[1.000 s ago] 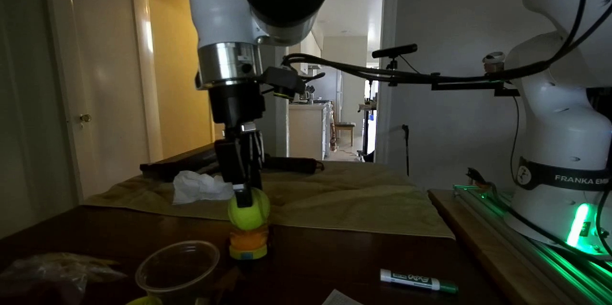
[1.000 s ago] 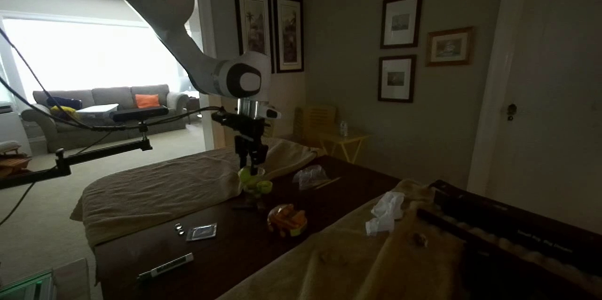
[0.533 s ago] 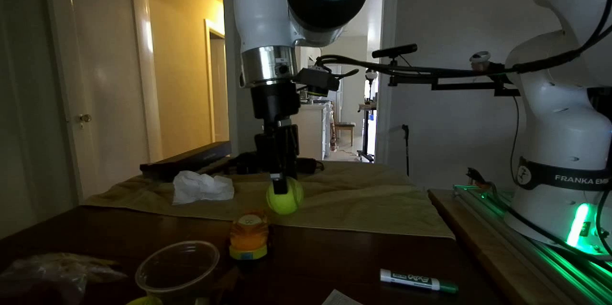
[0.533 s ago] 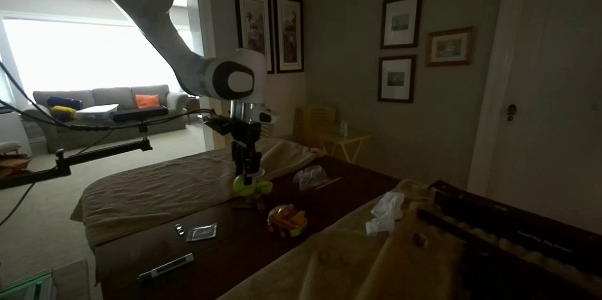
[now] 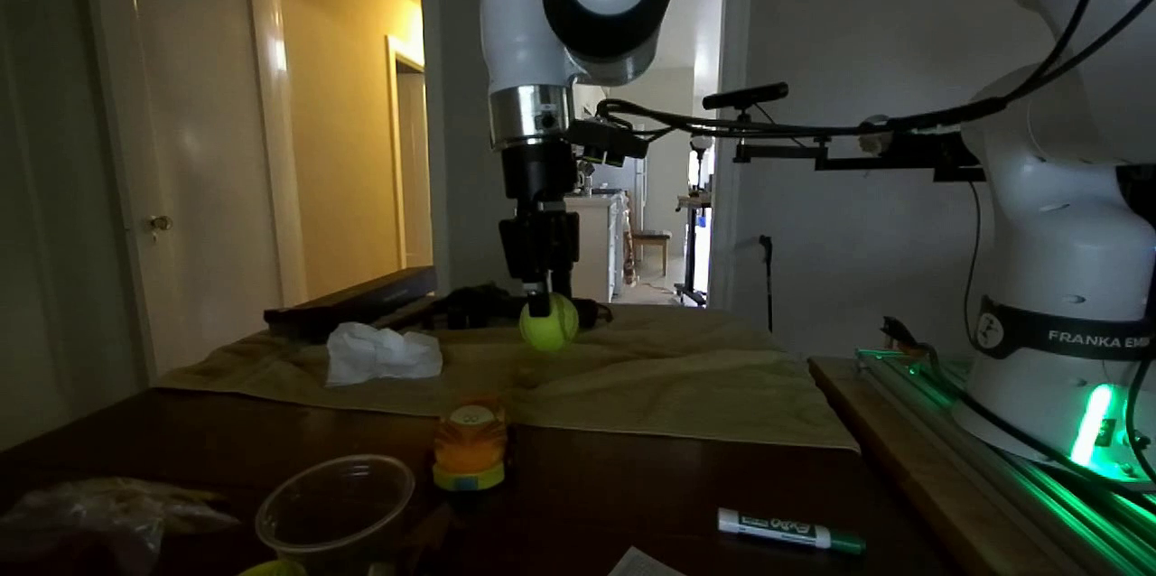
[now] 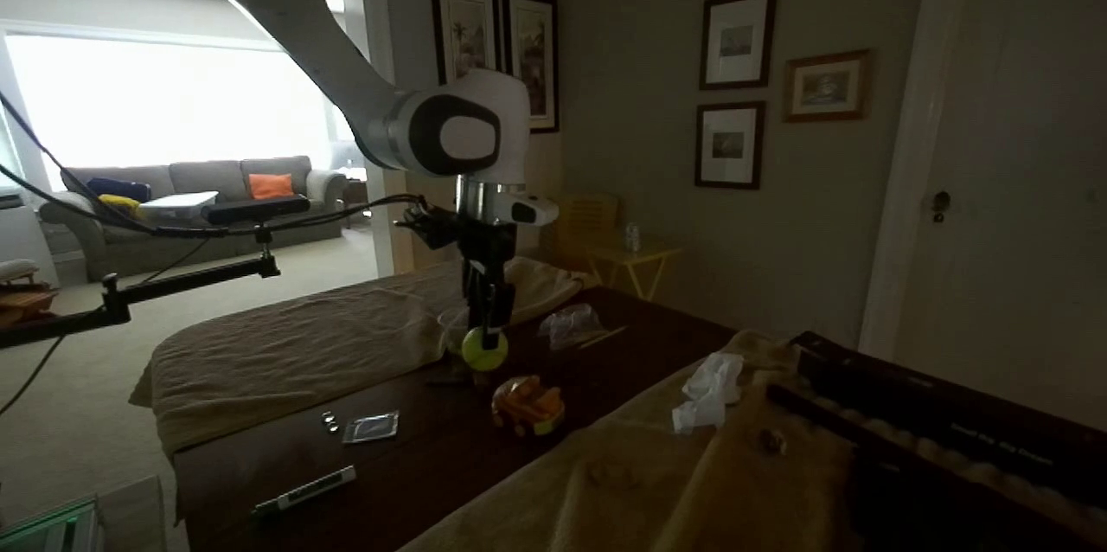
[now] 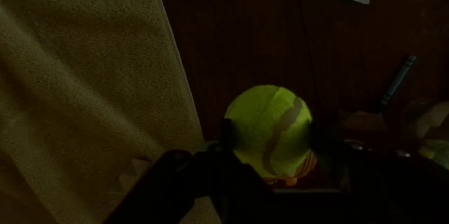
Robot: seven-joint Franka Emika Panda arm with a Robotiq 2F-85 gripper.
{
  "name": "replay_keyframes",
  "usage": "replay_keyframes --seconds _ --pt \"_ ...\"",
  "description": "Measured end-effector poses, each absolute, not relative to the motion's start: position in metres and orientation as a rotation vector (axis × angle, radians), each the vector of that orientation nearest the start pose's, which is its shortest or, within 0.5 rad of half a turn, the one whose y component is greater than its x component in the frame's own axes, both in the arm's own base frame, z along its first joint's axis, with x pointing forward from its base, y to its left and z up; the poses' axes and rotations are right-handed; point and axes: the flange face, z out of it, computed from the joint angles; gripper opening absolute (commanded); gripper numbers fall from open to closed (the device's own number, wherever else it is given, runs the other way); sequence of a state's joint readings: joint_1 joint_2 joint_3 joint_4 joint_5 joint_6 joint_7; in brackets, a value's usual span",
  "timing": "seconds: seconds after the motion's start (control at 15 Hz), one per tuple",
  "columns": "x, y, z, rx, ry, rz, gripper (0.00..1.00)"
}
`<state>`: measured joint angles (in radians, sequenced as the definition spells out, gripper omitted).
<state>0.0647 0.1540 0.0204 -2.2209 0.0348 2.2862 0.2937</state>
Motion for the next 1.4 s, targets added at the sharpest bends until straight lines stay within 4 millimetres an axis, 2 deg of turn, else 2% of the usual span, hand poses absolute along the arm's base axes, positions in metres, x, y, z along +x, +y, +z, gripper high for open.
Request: replay_keyframes --seconds 0.13,0.33,0.8,1.07,1.4 --pt "0.536 0.03 0.299 -3.101 0.373 0.141 0.33" --pt "0.552 0.021 0.296 -3.101 0.334 0.134 0.33" --pt "0.613 0.007 0.275 -3.103 0.194 0.17 0.33" --pt "0.641 0.019 0.262 -3.097 0.102 0.204 0.33" --pt "0.658 0.049 0.259 -3.089 0.016 0.223 0.33"
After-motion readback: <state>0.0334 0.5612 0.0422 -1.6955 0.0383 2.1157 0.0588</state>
